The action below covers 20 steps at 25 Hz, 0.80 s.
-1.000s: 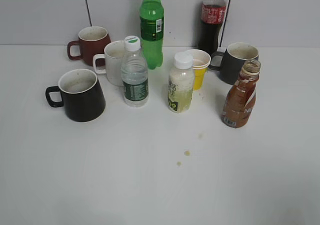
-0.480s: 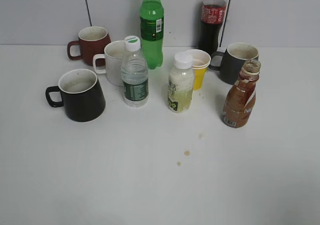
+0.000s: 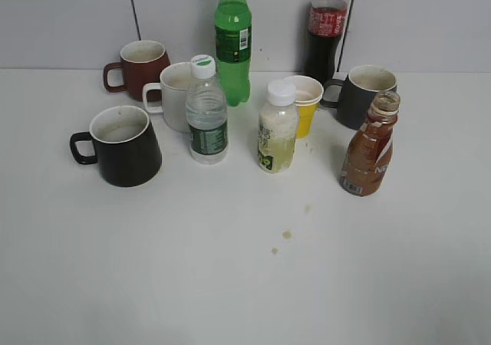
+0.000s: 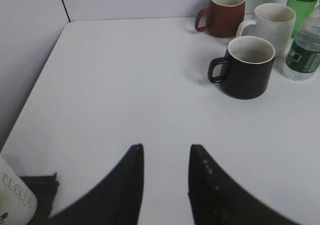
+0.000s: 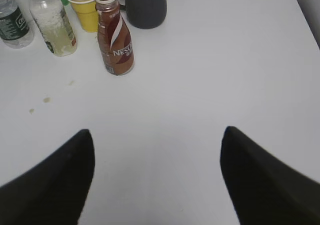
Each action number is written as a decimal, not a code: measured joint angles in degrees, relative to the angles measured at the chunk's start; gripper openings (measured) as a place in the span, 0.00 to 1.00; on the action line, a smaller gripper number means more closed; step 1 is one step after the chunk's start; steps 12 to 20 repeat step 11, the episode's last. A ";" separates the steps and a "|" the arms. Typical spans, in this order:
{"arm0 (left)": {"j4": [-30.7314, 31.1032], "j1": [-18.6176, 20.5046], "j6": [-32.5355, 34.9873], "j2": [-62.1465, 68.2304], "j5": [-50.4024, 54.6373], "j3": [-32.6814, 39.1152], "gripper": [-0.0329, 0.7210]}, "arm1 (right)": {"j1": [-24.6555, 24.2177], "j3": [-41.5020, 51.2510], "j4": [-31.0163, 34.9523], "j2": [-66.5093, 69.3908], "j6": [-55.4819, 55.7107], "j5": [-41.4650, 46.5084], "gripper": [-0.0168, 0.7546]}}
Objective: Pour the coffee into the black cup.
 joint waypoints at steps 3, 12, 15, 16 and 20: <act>0.00 0.00 0.00 0.00 0.00 0.00 0.36 | 0.00 0.00 0.00 0.00 0.00 0.00 0.78; 0.00 0.00 0.00 0.00 0.00 0.00 0.36 | 0.00 0.00 0.00 0.00 0.00 0.00 0.78; 0.00 0.00 0.00 0.00 0.00 0.00 0.36 | 0.00 0.00 0.00 0.00 0.00 0.00 0.78; 0.00 0.00 0.00 0.00 0.00 0.00 0.36 | 0.00 0.00 0.00 0.00 0.00 0.00 0.78; 0.00 0.00 0.00 0.00 0.00 0.00 0.36 | 0.00 0.00 0.00 0.00 0.00 0.00 0.78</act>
